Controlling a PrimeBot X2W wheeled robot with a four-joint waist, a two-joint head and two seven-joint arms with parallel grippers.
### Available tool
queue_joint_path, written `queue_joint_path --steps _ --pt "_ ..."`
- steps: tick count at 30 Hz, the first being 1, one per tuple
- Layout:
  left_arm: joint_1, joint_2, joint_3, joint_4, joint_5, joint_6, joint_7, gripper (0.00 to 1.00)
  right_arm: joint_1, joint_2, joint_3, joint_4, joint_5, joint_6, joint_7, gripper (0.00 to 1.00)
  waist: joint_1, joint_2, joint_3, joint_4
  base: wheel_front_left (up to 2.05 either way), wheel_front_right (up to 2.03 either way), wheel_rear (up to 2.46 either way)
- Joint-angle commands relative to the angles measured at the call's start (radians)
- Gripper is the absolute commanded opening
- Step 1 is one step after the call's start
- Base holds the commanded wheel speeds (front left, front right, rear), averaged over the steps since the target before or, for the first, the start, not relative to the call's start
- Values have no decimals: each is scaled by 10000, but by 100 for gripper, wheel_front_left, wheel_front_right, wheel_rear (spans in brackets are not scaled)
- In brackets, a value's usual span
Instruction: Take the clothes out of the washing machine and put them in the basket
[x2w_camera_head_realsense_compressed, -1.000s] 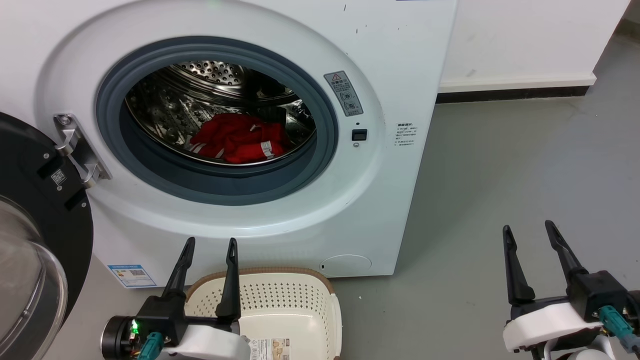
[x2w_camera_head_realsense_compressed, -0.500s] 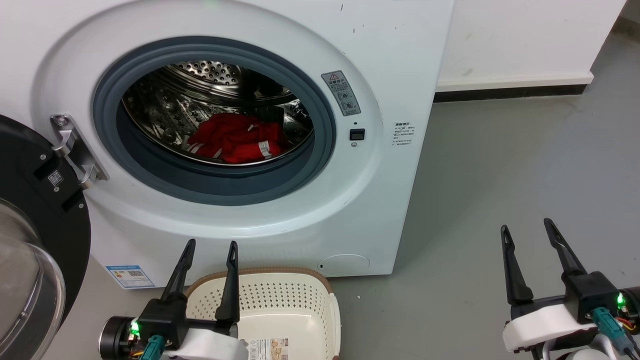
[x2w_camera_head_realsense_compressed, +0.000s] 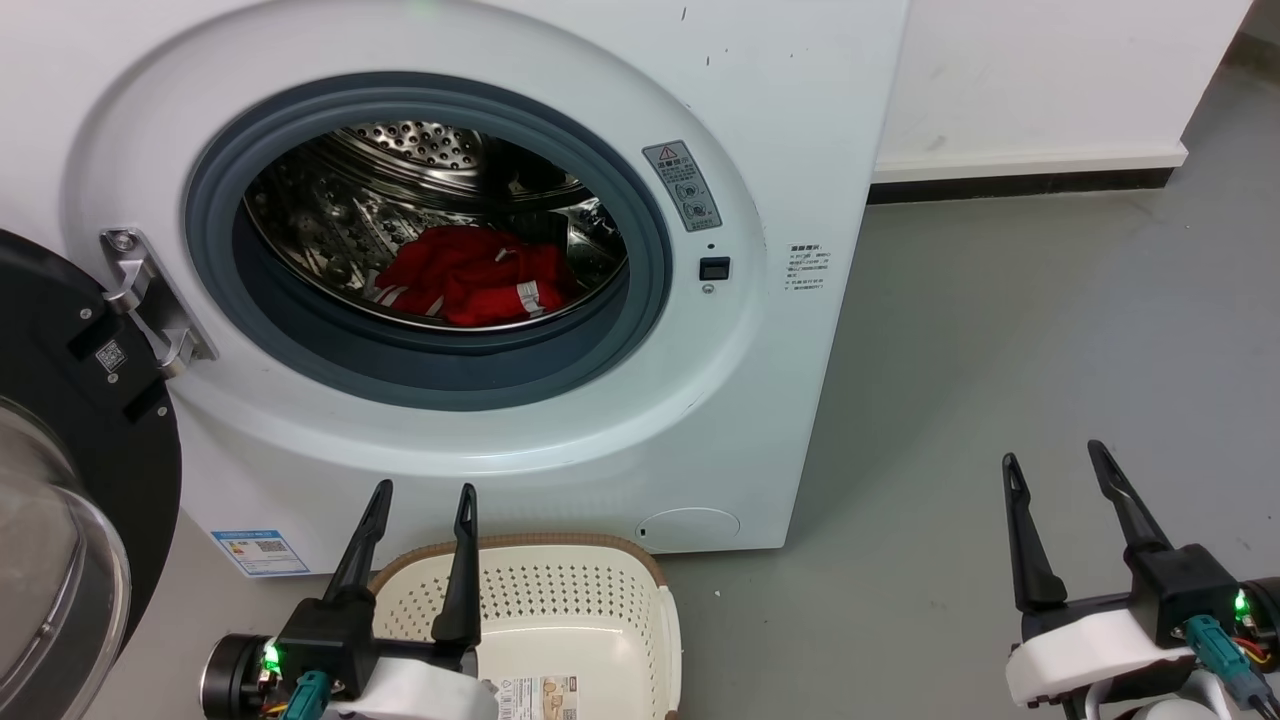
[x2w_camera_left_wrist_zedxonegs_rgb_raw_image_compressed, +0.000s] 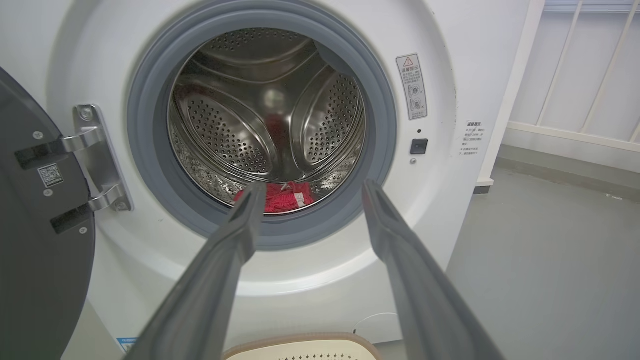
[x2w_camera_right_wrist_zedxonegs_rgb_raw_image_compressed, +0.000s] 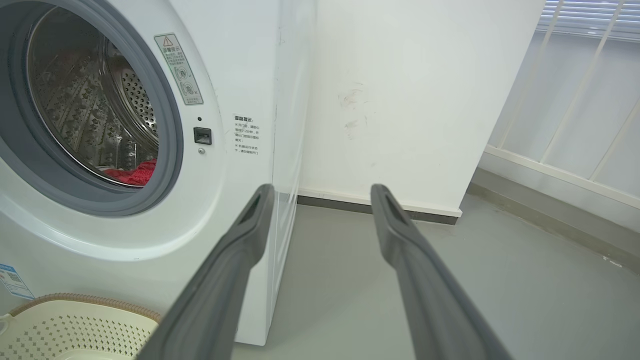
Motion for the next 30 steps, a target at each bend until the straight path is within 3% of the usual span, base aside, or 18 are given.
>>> queue_joint_path --steps 1,10,17,26,30 --pt "78 -21 -1 15 -30 1 -31 100 -84 9 -3 20 41 -7 -28 100 0 0 3 -7 0 0 0" --pt "-26 -21 24 524 -147 -75 -30 100 -229 9 -28 -77 143 -7 -26 100 0 0 288 -132 0 0 0" --pt "-1208 77 513 1179 -93 -407 -30 100 -775 11 -64 -377 287 -7 -26 100 0 0 1713 -466 0 0 0" --pt "-4711 1188 777 3171 -167 -890 -30 100 -1877 12 -26 -798 472 -7 -26 100 0 0 4036 -1056 0 0 0" --pt "-6844 2040 769 4601 -508 -990 743 100 -2392 17 175 -1132 858 -7 -26 100 0 0 4927 -1419 0 0 0"
